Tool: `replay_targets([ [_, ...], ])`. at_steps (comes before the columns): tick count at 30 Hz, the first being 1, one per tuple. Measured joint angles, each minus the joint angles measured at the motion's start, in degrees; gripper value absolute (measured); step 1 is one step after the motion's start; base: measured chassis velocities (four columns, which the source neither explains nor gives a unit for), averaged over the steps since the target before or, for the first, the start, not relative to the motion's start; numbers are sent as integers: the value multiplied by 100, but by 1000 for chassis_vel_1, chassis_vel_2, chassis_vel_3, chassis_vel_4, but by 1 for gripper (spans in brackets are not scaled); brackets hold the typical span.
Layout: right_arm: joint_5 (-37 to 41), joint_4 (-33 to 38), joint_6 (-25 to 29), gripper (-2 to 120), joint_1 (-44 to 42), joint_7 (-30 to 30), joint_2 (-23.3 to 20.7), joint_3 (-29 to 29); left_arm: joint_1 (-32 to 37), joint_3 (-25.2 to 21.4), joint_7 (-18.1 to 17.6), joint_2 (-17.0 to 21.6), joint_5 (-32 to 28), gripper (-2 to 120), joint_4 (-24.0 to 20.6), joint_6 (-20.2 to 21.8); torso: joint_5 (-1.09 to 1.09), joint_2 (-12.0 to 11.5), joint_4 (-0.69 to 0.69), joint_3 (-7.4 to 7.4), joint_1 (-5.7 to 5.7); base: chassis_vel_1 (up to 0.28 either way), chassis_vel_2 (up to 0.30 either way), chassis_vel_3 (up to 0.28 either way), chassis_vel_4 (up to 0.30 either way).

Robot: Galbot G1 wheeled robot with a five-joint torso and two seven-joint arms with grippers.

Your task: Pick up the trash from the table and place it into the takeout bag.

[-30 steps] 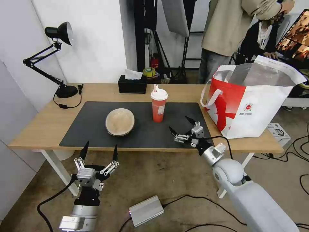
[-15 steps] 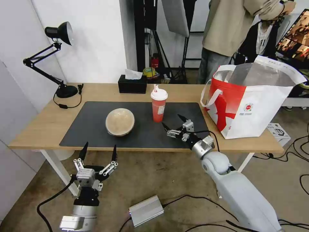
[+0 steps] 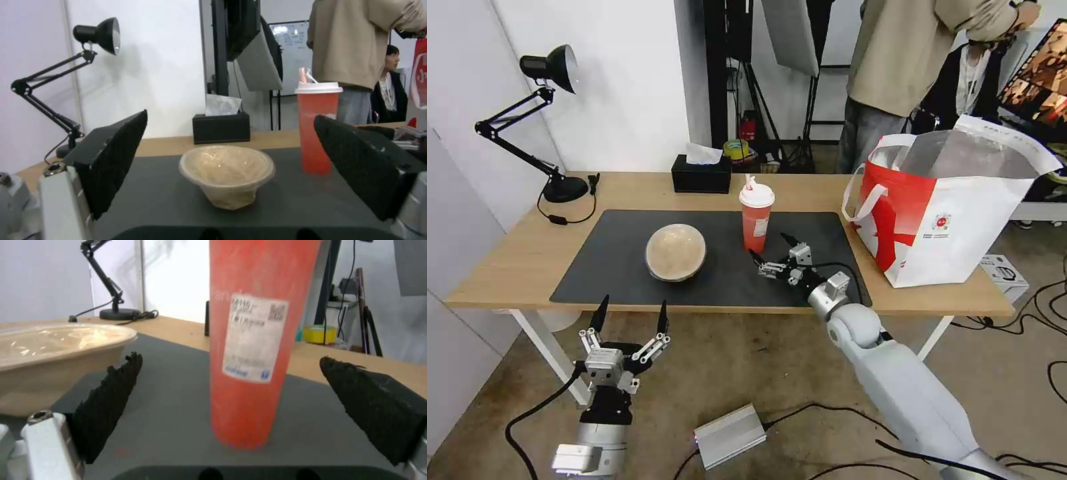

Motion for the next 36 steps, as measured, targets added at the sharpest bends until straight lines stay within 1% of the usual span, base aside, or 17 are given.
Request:
replay_targets([
  [15,79,-654,-54,100,596,-43,193,-173,-69,2,5,2,-43,100,34,39,0,0,0,-1,0,0,0,0,0],
  [36,63,-1355,-53,100,1015,-35,503,-340,-95,10,11,2,-50,100,115,34,0,1,0,0,0,0,0,0,0],
])
